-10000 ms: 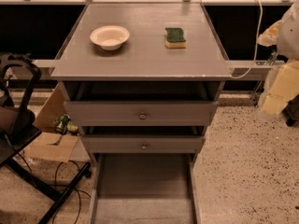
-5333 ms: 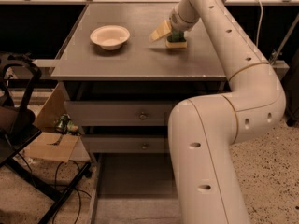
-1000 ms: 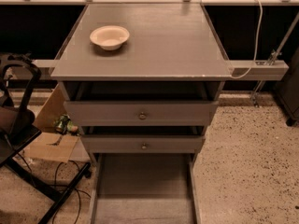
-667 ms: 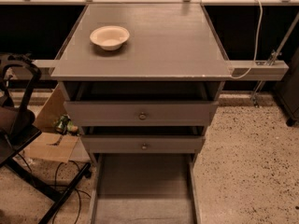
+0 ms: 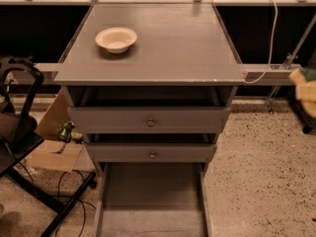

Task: Place sponge into bottom drawer

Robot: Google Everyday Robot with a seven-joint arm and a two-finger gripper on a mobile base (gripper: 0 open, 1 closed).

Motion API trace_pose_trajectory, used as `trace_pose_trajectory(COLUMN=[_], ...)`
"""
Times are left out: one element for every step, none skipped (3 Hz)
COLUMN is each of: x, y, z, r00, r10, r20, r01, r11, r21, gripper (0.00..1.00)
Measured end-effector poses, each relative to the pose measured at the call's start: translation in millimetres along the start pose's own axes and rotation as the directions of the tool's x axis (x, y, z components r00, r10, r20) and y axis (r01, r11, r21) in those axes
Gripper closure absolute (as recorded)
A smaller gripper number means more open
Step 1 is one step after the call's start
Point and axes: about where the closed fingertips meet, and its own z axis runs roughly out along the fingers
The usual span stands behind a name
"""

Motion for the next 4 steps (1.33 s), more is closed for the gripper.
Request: trace_pose_trajectory(x=[89, 89, 110, 173], y=[-6, -6, -3, 2], z=[65, 65, 90, 139], r00=[0.994, 0.994, 0.991, 0.983], r10=[0.041, 0.041, 0.051, 0.056], r20=[-0.100, -0.100, -0.125, -0.176], r01=[-0.051, -0.051, -0.064, -0.075], r11=[0.9944, 0.9944, 0.9928, 0.9914], r21=[-0.093, -0.093, -0.102, -0.107], gripper=[1.00, 1.00, 1.00, 1.00])
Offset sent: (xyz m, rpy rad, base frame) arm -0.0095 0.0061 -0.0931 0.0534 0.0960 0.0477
